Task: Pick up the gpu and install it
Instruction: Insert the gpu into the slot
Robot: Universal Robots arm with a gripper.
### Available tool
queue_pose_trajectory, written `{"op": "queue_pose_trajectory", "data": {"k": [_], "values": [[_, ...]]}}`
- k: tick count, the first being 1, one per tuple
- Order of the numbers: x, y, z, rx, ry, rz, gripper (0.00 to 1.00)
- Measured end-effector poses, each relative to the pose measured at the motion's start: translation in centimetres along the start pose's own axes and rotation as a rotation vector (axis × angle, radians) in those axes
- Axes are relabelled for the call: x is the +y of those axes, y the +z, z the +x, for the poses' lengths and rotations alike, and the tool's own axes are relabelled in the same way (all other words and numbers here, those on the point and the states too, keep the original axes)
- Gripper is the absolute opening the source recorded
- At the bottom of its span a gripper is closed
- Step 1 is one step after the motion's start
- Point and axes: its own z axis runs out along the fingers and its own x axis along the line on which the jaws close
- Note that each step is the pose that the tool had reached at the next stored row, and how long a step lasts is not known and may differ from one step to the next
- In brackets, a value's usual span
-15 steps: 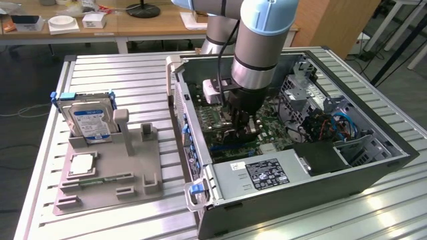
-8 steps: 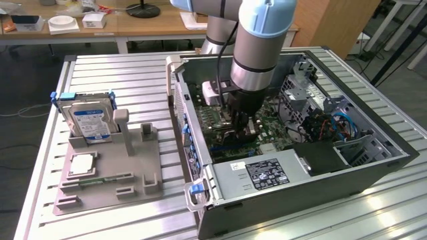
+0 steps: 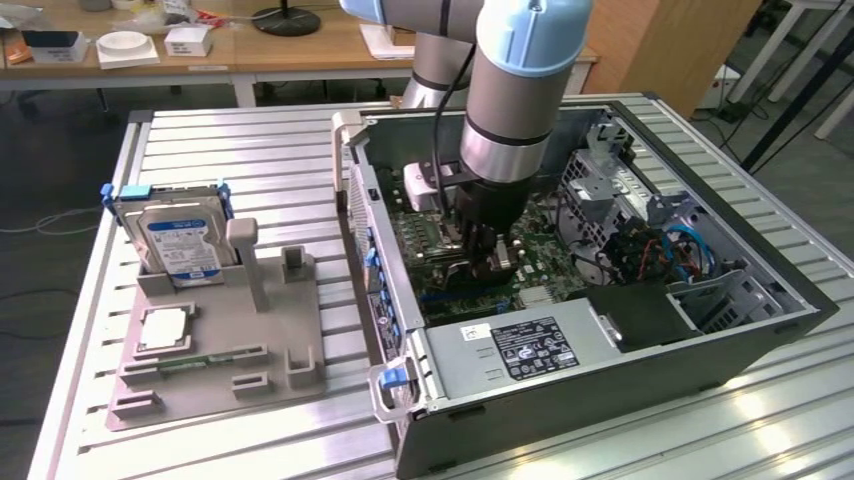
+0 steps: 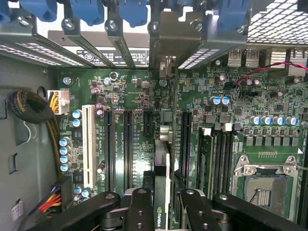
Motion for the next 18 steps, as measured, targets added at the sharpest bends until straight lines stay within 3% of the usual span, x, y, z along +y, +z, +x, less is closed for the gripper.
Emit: {"op": "queue_pose_trajectory", "data": {"k": [13, 18], "values": [[0.03, 0.24, -0.04, -0.0001, 0.0, 0.0007, 0.26], [0.13, 0.42, -0.04, 0.0003, 0.0, 0.0038, 0.26]]}}
